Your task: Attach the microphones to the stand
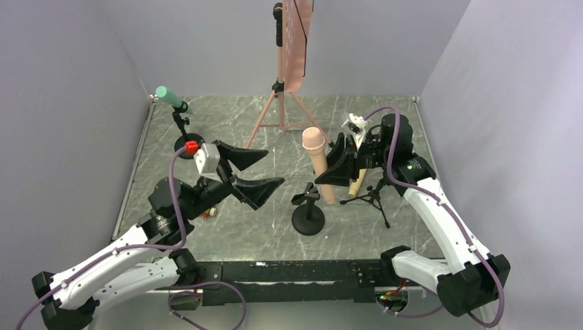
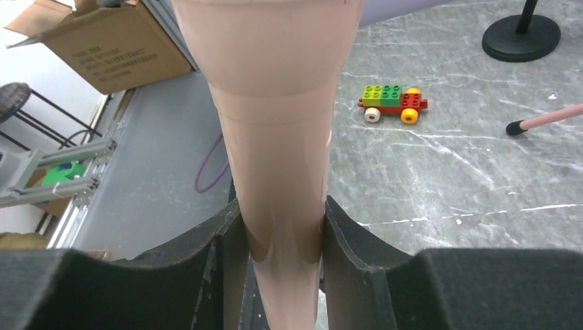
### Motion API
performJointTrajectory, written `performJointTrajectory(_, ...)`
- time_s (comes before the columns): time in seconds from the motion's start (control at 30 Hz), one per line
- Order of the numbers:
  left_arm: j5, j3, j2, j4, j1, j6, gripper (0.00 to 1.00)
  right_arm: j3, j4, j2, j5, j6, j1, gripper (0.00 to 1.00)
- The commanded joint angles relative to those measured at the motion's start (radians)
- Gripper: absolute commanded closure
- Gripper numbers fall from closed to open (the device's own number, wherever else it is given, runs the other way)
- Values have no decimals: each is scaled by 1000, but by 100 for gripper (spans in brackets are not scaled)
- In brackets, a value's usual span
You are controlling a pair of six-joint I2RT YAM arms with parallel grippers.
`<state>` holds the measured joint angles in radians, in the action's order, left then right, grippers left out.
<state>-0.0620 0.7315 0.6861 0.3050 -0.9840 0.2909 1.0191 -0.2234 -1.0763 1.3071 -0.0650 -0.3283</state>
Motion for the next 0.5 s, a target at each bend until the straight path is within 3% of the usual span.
performJointTrajectory(0.0,-241,107,78,-100,87,125,1,99,-187,0,1,221,-2,88)
performJointTrajectory(0.47,-396,416,434,-129,92,99,2,73,-186,5,14,236,-2,88)
